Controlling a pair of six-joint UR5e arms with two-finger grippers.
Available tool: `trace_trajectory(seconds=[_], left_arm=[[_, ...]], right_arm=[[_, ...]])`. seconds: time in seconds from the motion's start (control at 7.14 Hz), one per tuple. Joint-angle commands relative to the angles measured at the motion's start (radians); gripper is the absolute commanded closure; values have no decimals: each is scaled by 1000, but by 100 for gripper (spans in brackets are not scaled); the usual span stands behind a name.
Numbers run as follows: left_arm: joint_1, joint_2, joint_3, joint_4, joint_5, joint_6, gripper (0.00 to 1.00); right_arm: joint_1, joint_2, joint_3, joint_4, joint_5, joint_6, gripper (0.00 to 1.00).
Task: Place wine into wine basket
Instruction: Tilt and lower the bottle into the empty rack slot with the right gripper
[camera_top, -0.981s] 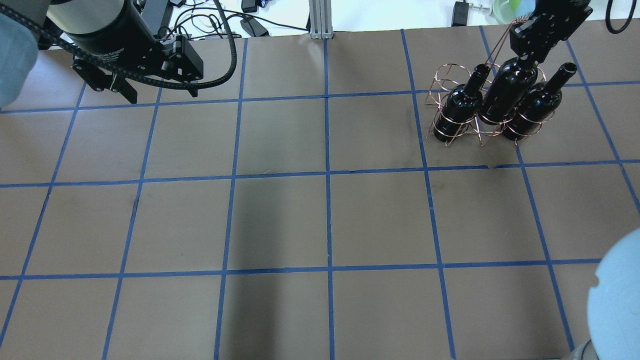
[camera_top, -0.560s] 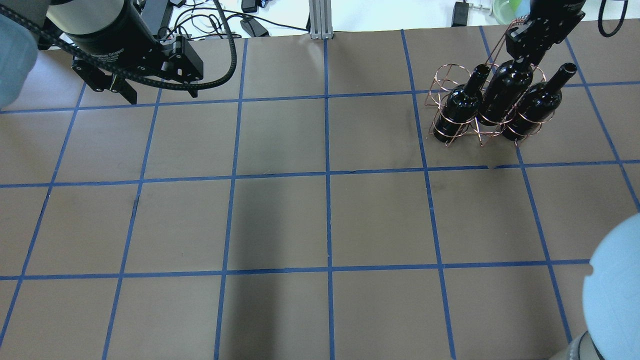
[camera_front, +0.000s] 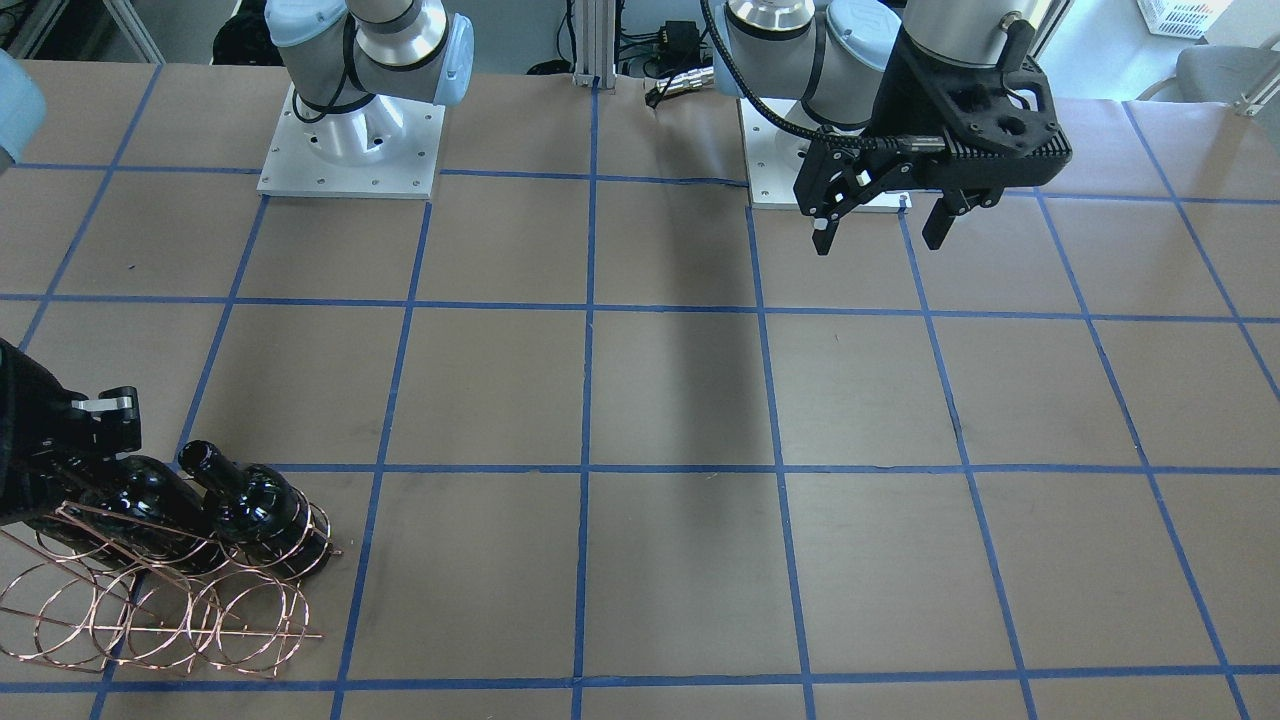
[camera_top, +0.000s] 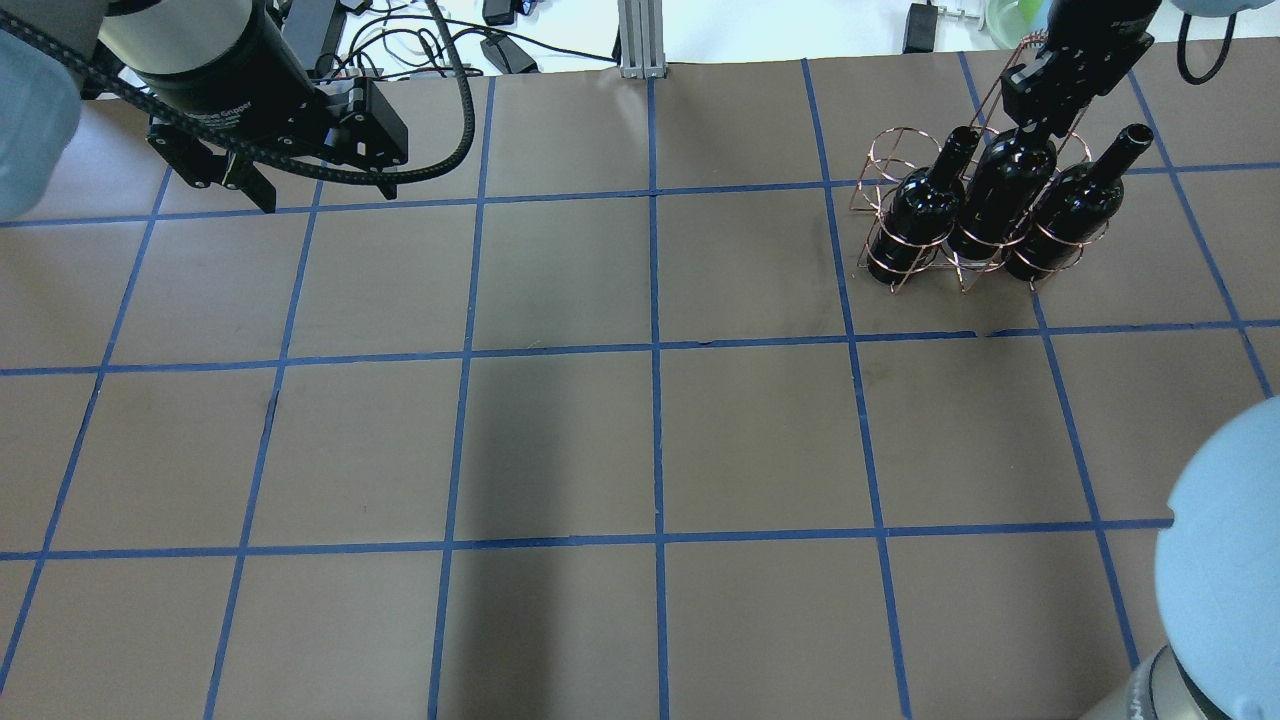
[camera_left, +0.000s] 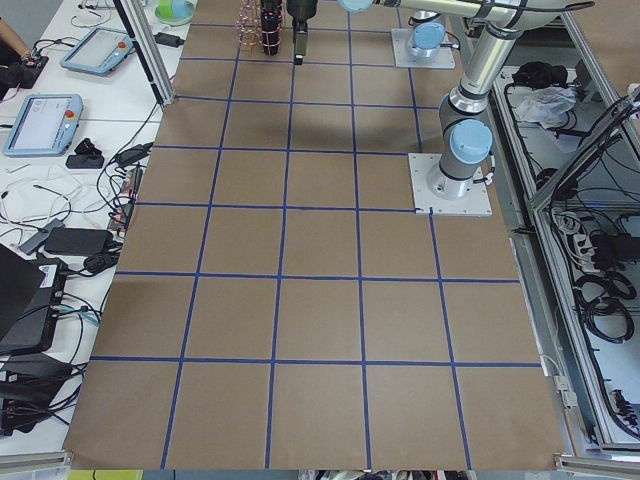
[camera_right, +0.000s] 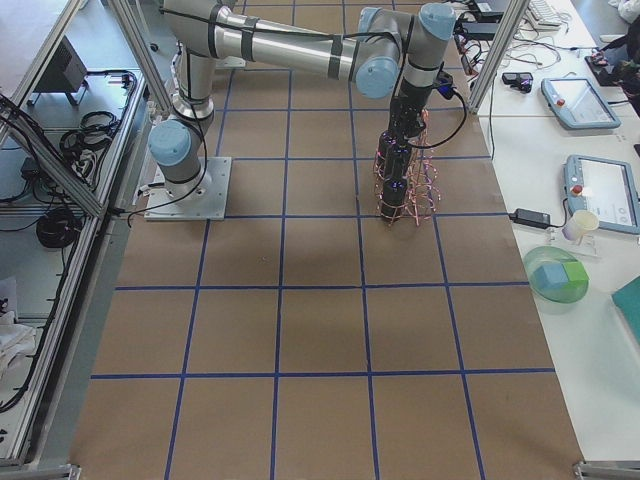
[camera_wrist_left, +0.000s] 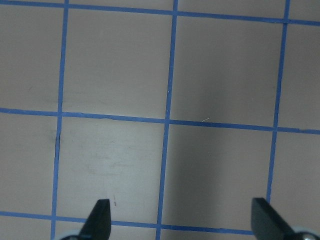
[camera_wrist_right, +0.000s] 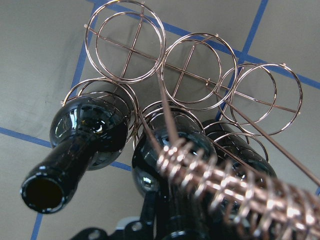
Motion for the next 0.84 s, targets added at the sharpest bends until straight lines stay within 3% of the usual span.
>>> trace_trajectory(seconds=[0.0, 0.7], left_arm=[[0, 0, -1, 1, 0, 1, 0], [0, 2, -1, 1, 0, 1, 0]], right_arm=[[-1, 9, 12, 0, 2, 5, 100], [-1, 16, 66, -54, 0, 6, 100]])
